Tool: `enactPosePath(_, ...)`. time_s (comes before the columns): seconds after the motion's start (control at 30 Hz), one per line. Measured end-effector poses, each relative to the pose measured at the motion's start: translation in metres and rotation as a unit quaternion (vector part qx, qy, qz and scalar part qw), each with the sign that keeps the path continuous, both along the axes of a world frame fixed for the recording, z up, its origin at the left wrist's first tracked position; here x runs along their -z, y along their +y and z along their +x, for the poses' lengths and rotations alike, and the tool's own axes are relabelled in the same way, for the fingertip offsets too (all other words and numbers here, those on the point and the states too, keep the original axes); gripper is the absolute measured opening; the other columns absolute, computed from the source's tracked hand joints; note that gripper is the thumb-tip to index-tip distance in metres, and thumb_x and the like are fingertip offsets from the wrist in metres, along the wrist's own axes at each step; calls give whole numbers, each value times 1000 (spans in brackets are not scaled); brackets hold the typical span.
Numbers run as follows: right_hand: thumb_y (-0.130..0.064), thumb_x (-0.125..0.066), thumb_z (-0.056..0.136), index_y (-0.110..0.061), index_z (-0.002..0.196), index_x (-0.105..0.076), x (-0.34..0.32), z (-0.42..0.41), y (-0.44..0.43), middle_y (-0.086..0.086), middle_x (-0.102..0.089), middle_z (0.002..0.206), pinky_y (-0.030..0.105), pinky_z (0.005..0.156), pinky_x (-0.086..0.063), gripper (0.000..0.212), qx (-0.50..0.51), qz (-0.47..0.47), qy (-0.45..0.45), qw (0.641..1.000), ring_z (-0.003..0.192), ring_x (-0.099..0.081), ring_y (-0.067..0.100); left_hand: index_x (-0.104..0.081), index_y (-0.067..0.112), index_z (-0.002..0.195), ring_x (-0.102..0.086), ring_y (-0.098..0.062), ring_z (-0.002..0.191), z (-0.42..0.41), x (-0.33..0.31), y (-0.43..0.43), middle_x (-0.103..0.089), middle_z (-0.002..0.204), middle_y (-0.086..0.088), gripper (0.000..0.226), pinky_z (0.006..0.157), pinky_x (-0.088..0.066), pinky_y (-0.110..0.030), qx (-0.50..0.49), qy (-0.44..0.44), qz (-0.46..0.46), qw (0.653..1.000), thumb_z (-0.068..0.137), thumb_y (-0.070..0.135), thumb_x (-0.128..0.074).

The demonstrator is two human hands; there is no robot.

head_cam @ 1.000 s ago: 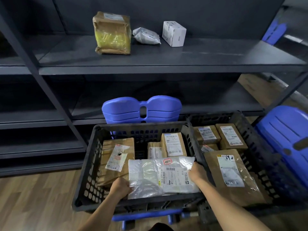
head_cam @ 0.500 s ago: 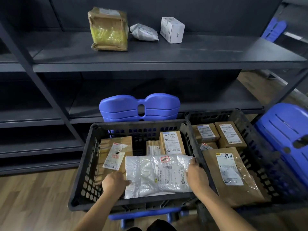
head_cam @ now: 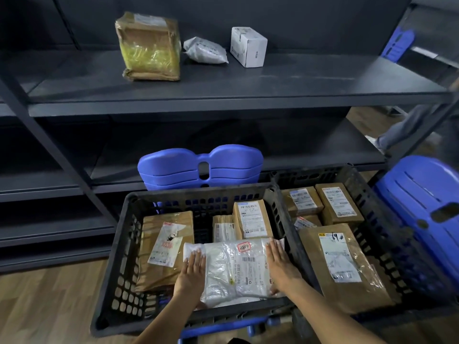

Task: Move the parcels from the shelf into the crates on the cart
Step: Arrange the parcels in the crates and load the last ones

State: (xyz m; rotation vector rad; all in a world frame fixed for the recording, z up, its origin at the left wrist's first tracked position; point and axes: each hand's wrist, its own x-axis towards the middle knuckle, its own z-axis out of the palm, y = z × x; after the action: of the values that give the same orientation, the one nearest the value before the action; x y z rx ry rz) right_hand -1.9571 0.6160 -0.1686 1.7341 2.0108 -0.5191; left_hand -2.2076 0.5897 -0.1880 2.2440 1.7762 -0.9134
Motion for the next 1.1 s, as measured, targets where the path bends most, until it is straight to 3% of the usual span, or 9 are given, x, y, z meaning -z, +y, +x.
enactPosePath(0.13, -30, -79, 77, 1, 148, 19, 0, 4, 6, 16, 28, 155, 39, 118, 8, 124, -8, -34, 12, 999, 143, 26, 30, 25, -2, 142, 20, -34, 144, -3, 12, 2, 23, 157, -19, 69, 119, 6, -44, 6, -12, -2, 1000, 105, 26, -26)
enactPosePath(0.2, -35, -80, 74, 1, 148, 19, 2, 5, 7, 17, 28, 155, 39, 118, 9, 128, -14, -42, 5, 999, 144, 25, 32, 24, 2, 145, 23, -32, 143, -5, 15, 3, 27, 155, -16, 86, 119, 6, -44, 8, -16, -15, 1000, 100, 52, -29)
enactPosePath(0.27, -35, -80, 75, 1, 148, 18, 4, 5, 9, 17, 28, 155, 39, 118, 9, 127, -20, -44, 4, 999, 144, 24, 32, 20, 4, 148, 21, -33, 145, -5, 18, 4, 26, 156, -17, 93, 119, 7, -44, 15, -7, -32, 999, 94, 65, -25)
enactPosePath(0.43, -31, -81, 73, 0, 148, 19, 7, 7, 12, 16, 30, 154, 38, 119, 5, 129, -10, -54, 33, 998, 143, 26, 31, 21, 6, 149, 21, -33, 146, 0, 20, 4, 26, 156, -17, 90, 119, 8, -42, 9, 18, -30, 999, 96, 63, -24)
enactPosePath(0.63, -32, -81, 74, -2, 148, 19, 3, 5, 6, 14, 29, 155, 37, 120, 3, 128, -10, -32, 29, 999, 144, 24, 29, 20, 3, 148, 20, -34, 146, -6, 8, 1, 25, 156, -17, 94, 119, 9, -43, 1, -32, -29, 999, 94, 67, -22)
enactPosePath(0.83, -28, -76, 80, -10, 151, 17, -28, -2, 1, 4, 27, 157, 37, 121, -15, 117, -15, -15, 35, 999, 146, 20, 22, 17, 1, 149, 17, -30, 147, -8, -28, 1, 19, 159, -14, 90, 121, 7, -42, -5, -58, 12, 998, 96, 64, -21)
enactPosePath(1.0, -31, -70, 84, -9, 151, 13, -72, -15, 6, 5, 25, 157, 40, 120, -17, 109, -30, -1, 47, 998, 146, 18, 22, 15, 1, 150, 15, -29, 148, -19, -67, 6, 16, 160, -14, 90, 121, 6, -40, -15, -73, 29, 997, 96, 64, -21)
enactPosePath(1.1, -39, -70, 83, -8, 152, 9, -96, -25, 10, 6, 19, 159, 43, 121, -10, 109, -38, 10, 49, 998, 147, 14, 24, 14, 2, 150, 13, -29, 148, -29, -88, 6, 15, 160, -15, 89, 121, 5, -40, -21, -71, 37, 997, 96, 63, -20)
